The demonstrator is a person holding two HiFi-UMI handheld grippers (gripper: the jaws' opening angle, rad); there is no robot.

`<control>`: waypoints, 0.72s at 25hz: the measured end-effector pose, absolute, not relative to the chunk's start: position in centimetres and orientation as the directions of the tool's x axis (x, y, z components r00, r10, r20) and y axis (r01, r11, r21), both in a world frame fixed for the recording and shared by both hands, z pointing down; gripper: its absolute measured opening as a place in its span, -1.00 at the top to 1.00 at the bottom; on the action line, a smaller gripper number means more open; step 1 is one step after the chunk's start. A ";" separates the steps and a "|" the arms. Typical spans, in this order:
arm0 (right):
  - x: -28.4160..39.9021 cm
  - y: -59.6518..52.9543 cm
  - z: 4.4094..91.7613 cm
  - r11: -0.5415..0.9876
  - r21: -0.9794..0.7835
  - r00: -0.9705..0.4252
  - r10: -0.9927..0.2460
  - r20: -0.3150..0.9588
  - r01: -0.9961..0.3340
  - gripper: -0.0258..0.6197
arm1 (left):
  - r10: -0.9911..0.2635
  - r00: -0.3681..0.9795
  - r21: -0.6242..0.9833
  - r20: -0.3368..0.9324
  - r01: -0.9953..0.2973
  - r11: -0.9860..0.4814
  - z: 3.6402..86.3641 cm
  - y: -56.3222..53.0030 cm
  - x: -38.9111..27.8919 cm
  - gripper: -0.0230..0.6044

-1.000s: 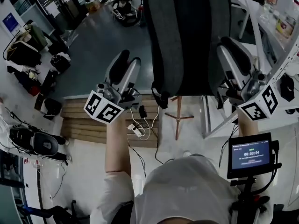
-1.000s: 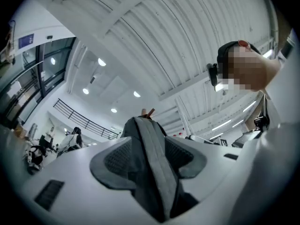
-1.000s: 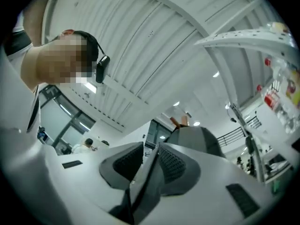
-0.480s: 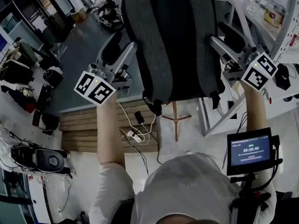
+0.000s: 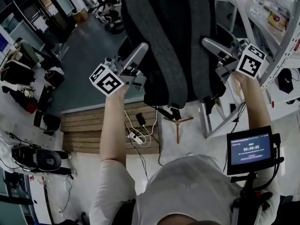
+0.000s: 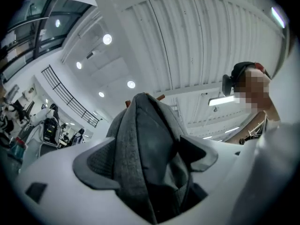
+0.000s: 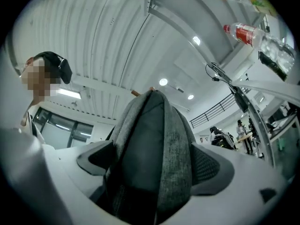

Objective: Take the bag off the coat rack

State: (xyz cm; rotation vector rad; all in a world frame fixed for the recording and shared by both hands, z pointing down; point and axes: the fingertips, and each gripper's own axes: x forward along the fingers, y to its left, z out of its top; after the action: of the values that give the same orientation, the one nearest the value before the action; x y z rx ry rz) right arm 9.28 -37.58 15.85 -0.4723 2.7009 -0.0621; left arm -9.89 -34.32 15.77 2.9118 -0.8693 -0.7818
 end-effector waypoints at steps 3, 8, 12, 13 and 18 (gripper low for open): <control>9.1 -37.1 15.8 0.931 -0.111 -0.853 -0.362 -0.376 -0.347 -0.63 | -0.517 0.710 0.139 -0.478 -0.520 -0.843 15.6 -33.7 -9.9 -0.39; 8.5 -36.2 15.7 0.911 -0.108 -0.841 -0.410 -0.355 -0.398 -0.43 | -0.529 0.689 0.138 -0.496 -0.539 -0.831 15.4 -32.9 -10.0 -0.38; 7.9 -35.2 15.6 0.920 -0.120 -0.849 -0.390 -0.357 -0.372 -0.25 | -0.547 0.671 0.136 -0.501 -0.563 -0.815 15.3 -32.5 -10.2 -0.31; 7.8 -34.9 15.5 0.925 -0.124 -0.853 -0.380 -0.358 -0.360 -0.19 | -0.548 0.668 0.135 -0.504 -0.566 -0.813 15.3 -32.3 -10.2 -0.28; 7.5 -33.7 14.8 0.935 -0.132 -0.861 -0.354 -0.365 -0.328 -0.03 | -0.561 0.652 0.124 -0.510 -0.590 -0.798 14.6 -31.3 -10.1 -0.16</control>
State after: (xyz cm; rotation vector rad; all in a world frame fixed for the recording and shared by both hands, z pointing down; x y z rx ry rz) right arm 7.53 -33.75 14.84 -0.4952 2.7016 -0.0915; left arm -10.11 -31.34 14.55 2.9025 -1.0122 -0.8671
